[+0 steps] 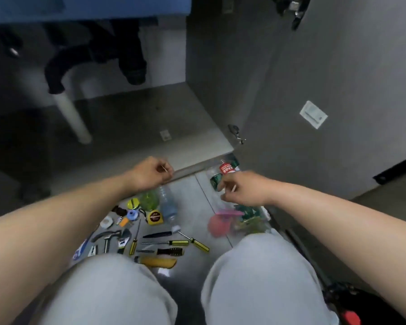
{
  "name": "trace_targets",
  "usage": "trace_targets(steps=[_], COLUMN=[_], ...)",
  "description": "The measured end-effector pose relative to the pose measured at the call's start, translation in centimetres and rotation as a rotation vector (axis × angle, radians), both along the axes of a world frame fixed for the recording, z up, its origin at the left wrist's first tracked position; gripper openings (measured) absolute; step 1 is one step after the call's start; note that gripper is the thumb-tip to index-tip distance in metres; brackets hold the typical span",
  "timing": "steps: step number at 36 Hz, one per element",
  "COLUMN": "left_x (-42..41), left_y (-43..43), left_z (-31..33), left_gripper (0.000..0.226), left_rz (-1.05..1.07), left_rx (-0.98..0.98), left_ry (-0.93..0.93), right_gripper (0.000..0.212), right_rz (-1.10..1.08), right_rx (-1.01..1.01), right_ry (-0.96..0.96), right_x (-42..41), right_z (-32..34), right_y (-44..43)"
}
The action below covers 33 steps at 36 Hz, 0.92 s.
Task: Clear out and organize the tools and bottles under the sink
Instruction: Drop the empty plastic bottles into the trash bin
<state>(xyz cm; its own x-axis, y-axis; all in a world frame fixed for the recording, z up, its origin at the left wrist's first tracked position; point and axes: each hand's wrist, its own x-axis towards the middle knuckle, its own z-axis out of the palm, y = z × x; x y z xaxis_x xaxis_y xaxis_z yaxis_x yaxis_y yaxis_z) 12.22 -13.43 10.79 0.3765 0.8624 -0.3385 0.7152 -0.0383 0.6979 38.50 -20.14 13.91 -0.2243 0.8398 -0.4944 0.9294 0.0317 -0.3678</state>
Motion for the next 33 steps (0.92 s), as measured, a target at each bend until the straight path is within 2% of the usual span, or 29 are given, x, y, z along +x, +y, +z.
trace_targets(steps=[3, 6, 9, 14, 19, 21, 24, 26, 29, 33], left_x=[-3.0, -4.9, -5.9, -6.5, -6.3, -5.8, -4.8, -4.2, -3.1, -1.1], left_y=[0.0, -0.7, -1.8, -3.4, -3.8, -3.6, -3.2, -2.9, -2.4, -1.7], left_z=[-3.6, -7.6, -11.8, -18.1, -22.7, -24.2, -25.6, -26.1, -26.2, -25.3], left_gripper=[0.013, 0.013, 0.016, 0.016, 0.016, 0.016, 0.035, 0.039, 0.051, 0.063], left_rz=[0.156, 0.275, 0.313, 0.362, 0.46, 0.476, 0.546, 0.593, 0.596, 0.654], left_rx=[-0.08, -0.185, -0.315, -0.462, -0.552, -0.561, -0.566, -0.566, -0.604, -0.711], left_ry=[-0.096, -0.177, -0.215, -0.208, -0.253, -0.268, -0.287, -0.31, -0.349, -0.477], right_gripper=[0.035, 0.04, 0.059, 0.089, 0.085, 0.081, 0.075, 0.067, 0.032, 0.031], right_rz=[0.087, 0.079, 0.019, -0.273, -0.495, -0.512, -0.49, -0.485, -0.577, -0.656], right_rx=[-0.212, -0.364, -0.391, -0.328, -0.365, -0.357, -0.363, -0.407, -0.532, -0.736], right_ry=[-0.056, -0.12, -0.162, -0.029, 0.04, 0.019, 0.01, 0.027, 0.161, 0.437], right_x=[-3.7, -7.1, -10.5, -14.8, -16.0, -15.9, -15.7, -15.4, -14.4, -11.7], right_z=[-4.2, -9.8, -16.4, -26.2, -31.3, -32.3, -32.5, -31.9, -29.9, -26.4], right_y=[4.9, 8.3, 9.6, 9.0, 9.0, 9.0, 9.1, 9.2, 9.1, 8.8])
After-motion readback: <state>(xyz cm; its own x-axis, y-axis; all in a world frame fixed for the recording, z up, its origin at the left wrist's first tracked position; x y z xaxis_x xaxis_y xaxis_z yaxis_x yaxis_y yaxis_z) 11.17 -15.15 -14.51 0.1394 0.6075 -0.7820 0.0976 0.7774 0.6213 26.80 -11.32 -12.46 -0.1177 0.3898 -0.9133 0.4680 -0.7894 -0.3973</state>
